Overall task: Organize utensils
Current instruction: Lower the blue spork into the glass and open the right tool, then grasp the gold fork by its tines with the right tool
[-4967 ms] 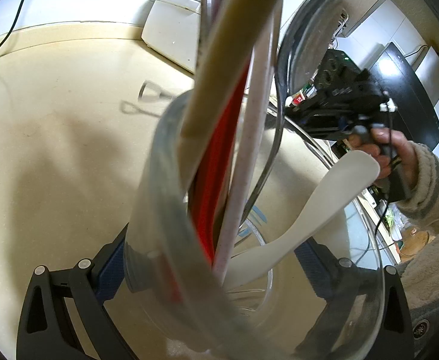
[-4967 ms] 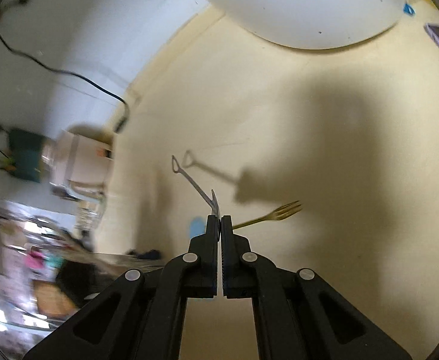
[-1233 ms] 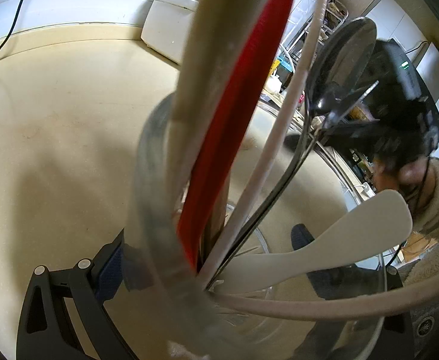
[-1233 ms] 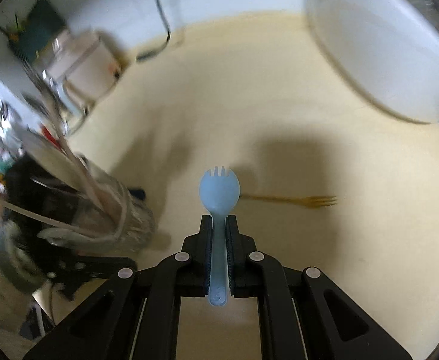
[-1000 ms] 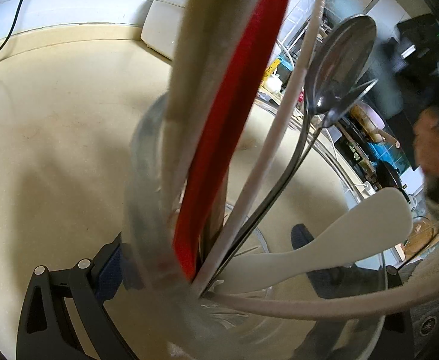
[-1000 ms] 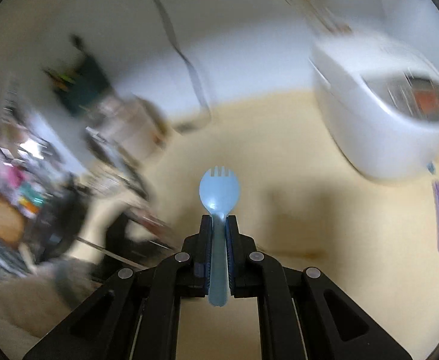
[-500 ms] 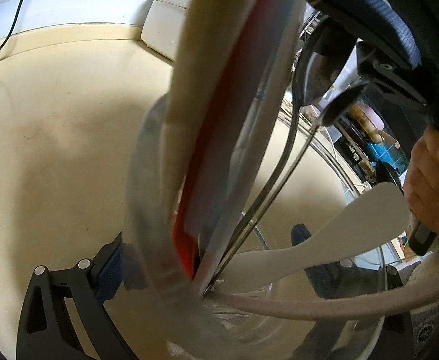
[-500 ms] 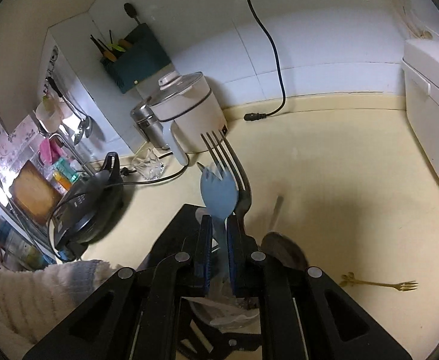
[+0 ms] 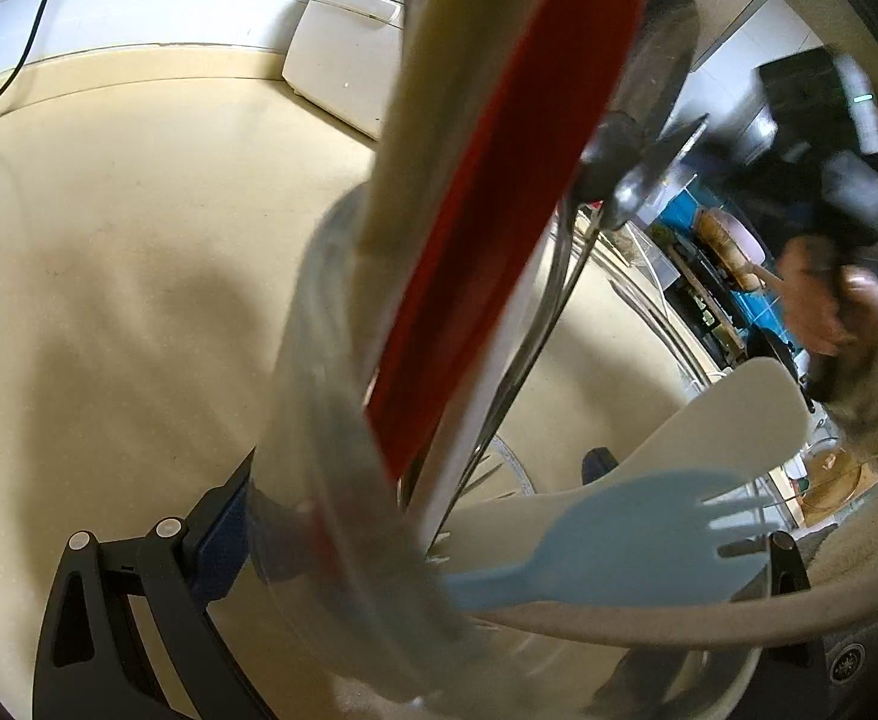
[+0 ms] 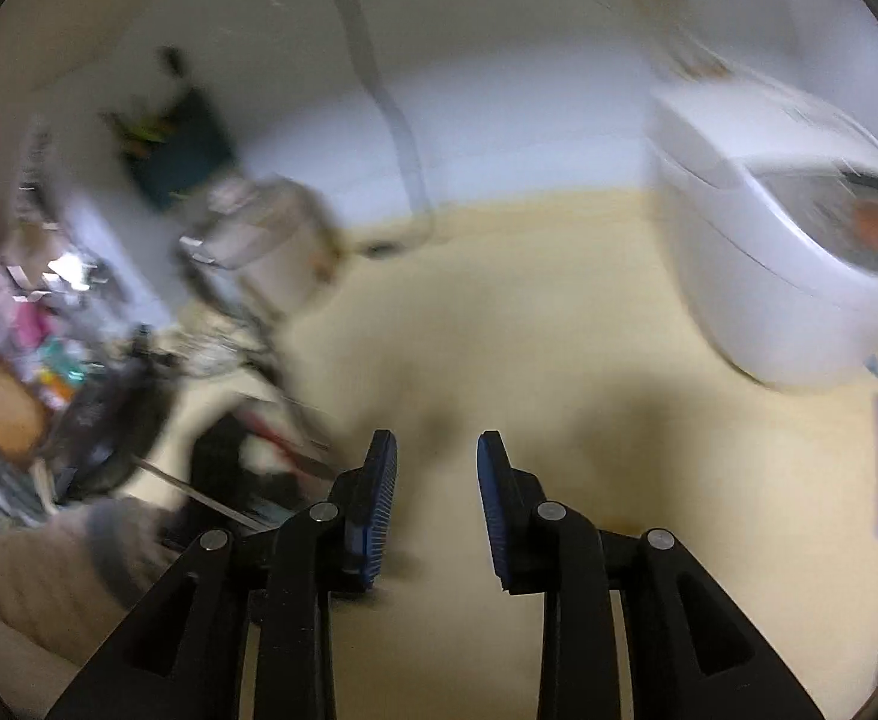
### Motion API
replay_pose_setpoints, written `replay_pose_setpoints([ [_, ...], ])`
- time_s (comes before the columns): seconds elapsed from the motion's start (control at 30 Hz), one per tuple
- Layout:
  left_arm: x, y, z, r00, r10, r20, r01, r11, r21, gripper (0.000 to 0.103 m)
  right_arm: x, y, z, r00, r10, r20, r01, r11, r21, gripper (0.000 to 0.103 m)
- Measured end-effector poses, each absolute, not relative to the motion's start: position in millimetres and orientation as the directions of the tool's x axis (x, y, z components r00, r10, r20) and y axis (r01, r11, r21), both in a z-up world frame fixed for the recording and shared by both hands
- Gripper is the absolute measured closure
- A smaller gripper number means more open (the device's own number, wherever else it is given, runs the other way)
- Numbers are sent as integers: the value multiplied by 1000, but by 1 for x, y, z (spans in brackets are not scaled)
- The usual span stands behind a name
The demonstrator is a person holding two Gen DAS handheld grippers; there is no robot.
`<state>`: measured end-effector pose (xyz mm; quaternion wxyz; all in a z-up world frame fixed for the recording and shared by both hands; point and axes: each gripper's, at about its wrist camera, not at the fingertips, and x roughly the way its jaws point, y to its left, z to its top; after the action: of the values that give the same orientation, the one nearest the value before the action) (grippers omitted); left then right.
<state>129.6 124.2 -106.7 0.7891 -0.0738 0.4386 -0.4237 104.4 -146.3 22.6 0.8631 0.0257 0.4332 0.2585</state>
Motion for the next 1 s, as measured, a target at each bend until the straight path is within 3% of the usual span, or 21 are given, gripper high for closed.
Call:
replay_pose_setpoints([
  [0.1,130,124,-107,257,-732,-631,605,631,-486,3,119,-154,-20,400,321,-858,-483,870,100,75],
  [0.27,129,121,-108,261,-724,-638,608,637,-474,3,144,-144,-58,344,254,-904,-568,823,15,75],
  [0.57,123,114,-106,263,-720,-642,610,640,-467,3,187,-132,-87,186,314,-931,-596,789,147,75],
  [0.8,124,113,-106,260,-726,-637,607,635,-477,3,136,-131,-88,98,327,-940,-634,749,194,75],
  [1.0,126,113,-107,258,-729,-634,606,633,-482,3,111,-159,-80,165,301,-939,-543,823,168,75],
])
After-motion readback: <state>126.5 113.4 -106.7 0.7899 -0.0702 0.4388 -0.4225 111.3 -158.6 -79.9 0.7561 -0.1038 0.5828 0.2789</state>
